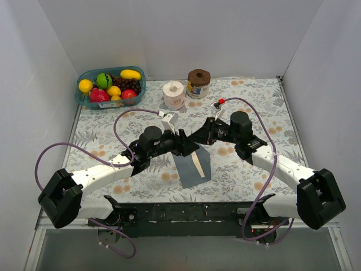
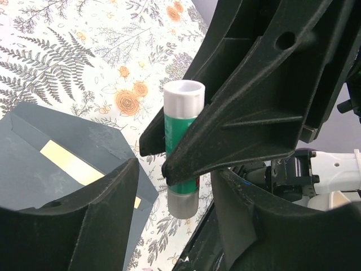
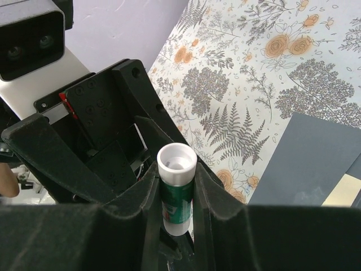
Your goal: Place the letter into the envelope and seal it
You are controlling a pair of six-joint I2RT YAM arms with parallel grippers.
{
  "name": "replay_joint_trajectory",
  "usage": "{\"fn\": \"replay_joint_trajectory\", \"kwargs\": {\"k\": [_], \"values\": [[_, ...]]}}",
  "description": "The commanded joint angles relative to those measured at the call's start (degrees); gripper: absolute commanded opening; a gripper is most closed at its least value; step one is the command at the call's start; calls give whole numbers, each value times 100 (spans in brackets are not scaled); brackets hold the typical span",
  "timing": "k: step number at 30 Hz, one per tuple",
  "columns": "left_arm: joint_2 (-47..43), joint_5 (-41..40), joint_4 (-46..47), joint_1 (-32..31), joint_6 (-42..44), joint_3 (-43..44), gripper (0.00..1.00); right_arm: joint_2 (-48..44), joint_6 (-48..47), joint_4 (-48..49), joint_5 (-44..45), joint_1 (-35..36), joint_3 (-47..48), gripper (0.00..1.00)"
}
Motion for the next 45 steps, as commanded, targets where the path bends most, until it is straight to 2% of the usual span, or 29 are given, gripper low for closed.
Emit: {"fn": "replay_joint_trajectory", "kwargs": {"k": [1,17,26,31,36,40,45], "values": [[-5,210,32,-8,133,24,52,-222,-115,-14,172,16,76,1],[22,527,-21,-8,212,-11,47,-257,-264,-207,383,16,137,1],[13,509,-56,-8,230,-11,38,-310,-352,-321,479,7,111,1],[4,527,-91,-8,239,-11,38,-345,-379,-339,523,7,111,1],[4,527,-109,-8,230,-28,49,-415,-396,-357,629,7,93,1],[39,536,-109,-8,230,-37,49,-468,-414,-374,682,-2,85,1],[48,553,-100,-8,239,-19,42,-477,-414,-409,682,-10,85,1]]}}
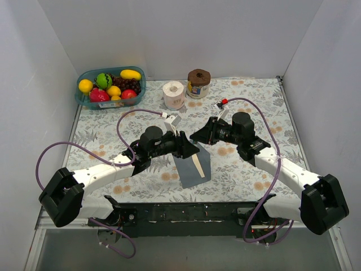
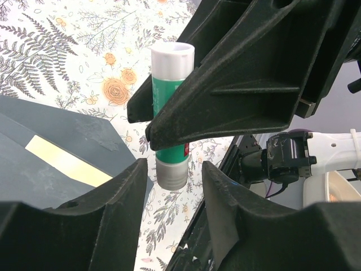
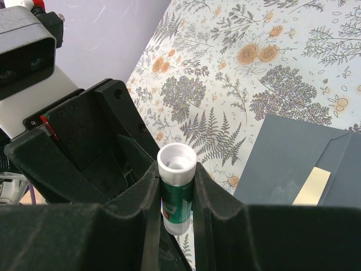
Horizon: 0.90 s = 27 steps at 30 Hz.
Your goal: Place the letter into the envelope and seal it
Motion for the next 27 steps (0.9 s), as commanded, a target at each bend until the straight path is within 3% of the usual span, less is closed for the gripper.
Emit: {"fn": "replay_joint_trajectory", "kwargs": {"k": [1,7,11,14,18,27], "values": [[-29,77,-87,-8,88,-19,40,-154,-86,102,57,-2,76,1],[-46,59,-87,-8,88,-20,37,-83,-77,146,-31,-2,85,1],[-29,68,-69,-17,97,-19,30,-40,-33,199,-75,-2,58,1],[-20,68,-60,-8,88,-19,21,-40,-33,216,-84,-2,50,1],[-11,42,-52,-17,79,-37,0,-31,-33,216,-93,-10,58,1],[-107,-160,-253,-130,351,-28,0,-329,-340,-170,109,7,216,1]]}}
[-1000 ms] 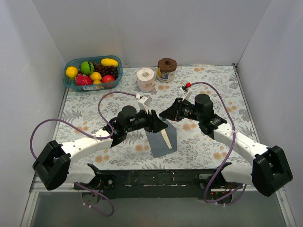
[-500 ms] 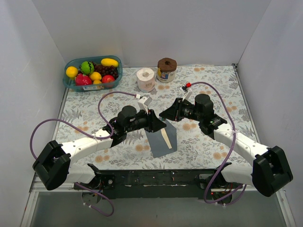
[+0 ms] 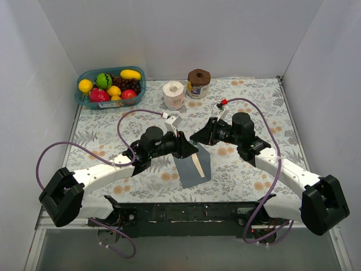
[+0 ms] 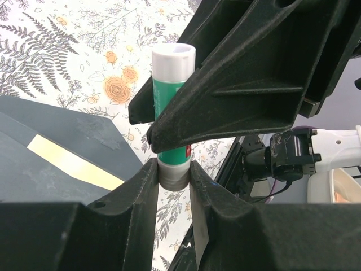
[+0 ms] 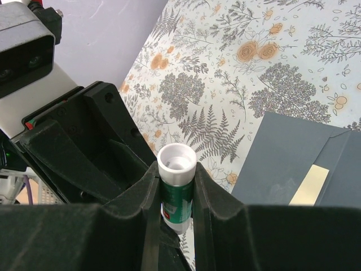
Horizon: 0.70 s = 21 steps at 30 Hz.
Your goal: Place the letter into the envelope and seal it
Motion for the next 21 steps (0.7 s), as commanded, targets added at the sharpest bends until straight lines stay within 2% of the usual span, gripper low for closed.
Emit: {"fn": "replay_joint_trajectory", "kwargs": {"k": [1,7,12,19,21], "values": [[-158,-230,-295,-157,338,-46,0,-456,-343,-259,253,-2,225,1],[-255,-442,-541,-385,550,-72,0,-1202,-800,-559,789,-2,155,1],[-176,-617,-726,-885,708,-46,0,-1704,-1248,-1121,1659,-2,436,1],[-131,-969,-569,-1510,340,-370,0,-2363,-1442,-1535,3116,-2,638,1],[-193,-1039,-428,-1624,225,-608,0,-2408,-1460,-1588,3303,-2,691,1]]}}
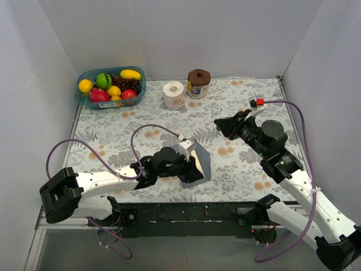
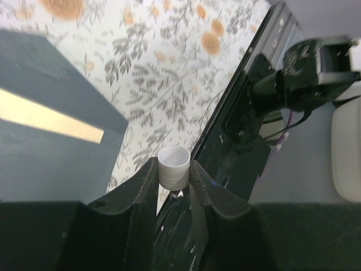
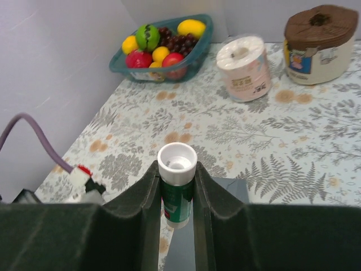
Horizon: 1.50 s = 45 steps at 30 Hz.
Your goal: Place the letter into the envelope and seal it
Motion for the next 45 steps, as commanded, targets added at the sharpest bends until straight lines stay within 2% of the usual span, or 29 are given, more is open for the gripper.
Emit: {"fn": "replay_joint_trajectory", "kwargs": {"k": [1,14,18,25,31,34,36,39,40,43,45], "values": [[-130,-303,134,-226,-319,-392,0,-174,-249,-134,1100,-10,341,1],[-130,-294,407,-630,-873,-1007,0,-385,-240,-300,1840,-10,455,1],[-270,-513,530,-938,-1181,-1271,0,-464,-310,-328,1884,-10,465,1],[-499,-988,205,-956,-1007,-1149,0,-491,-346,-354,1823,-10,429,1],[-578,-2270,-278,-781,-515,-718,0,-535,-363,-451,1744,-10,429,1],[-631,-2885,-235,-193,-513,-708,0,-535,-381,-565,1656,-10,438,1],[-648,-3245,-104,516,-820,-848,0,-509,-389,-609,1577,-10,438,1],[-649,-4105,-41,1081,-1241,-955,0,-447,-381,-696,1401,-10,456,1],[-570,-4709,-76,1161,-1295,-885,0,-438,-372,-714,1322,-10,456,1],[0,-5634,-86,1320,-1261,-561,0,-412,-372,-767,1164,-10,421,1],[633,-5900,45,1434,-1217,-419,0,-403,-337,-785,1076,-10,386,1]]}}
